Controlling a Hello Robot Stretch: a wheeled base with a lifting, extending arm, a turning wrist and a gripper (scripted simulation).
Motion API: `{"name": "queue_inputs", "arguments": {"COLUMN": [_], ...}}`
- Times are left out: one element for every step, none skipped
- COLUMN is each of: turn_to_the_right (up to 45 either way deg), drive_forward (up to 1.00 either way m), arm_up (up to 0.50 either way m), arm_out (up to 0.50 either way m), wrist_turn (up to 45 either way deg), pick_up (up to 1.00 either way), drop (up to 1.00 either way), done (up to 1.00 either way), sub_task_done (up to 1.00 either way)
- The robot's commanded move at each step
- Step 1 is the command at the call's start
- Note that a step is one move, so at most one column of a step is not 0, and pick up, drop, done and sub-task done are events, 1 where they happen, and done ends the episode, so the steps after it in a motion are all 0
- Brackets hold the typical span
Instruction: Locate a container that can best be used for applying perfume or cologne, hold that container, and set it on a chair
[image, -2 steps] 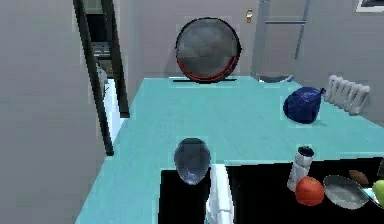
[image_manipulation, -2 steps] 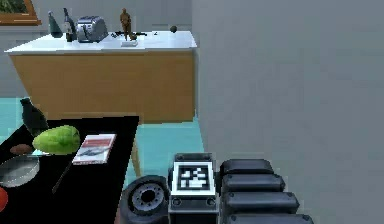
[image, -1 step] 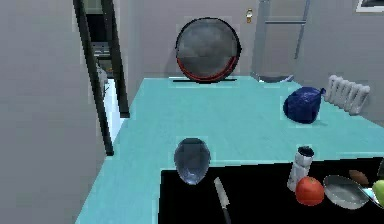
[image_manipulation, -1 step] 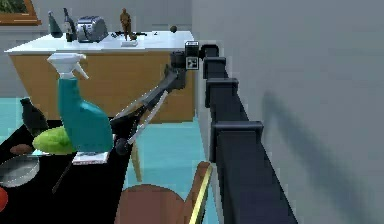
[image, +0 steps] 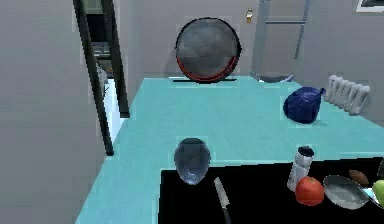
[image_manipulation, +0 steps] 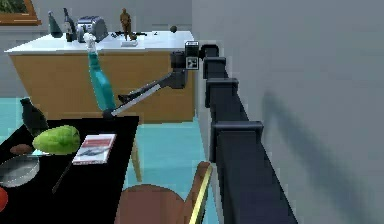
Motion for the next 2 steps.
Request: {"name": "queue_inputs", "arguments": {"turn_to_the_right": [0.0, 0.0], "drive_forward": [0.0, 0.0], "arm_up": [0.0, -0.38], "arm_out": [0.0, 0.0], "wrist_turn": [3.0, 0.0], "pick_up": [0.0, 0.0], "drop": [0.0, 0.0], "done": [0.0, 0.0], "sub_task_done": [0.0, 0.0]}}
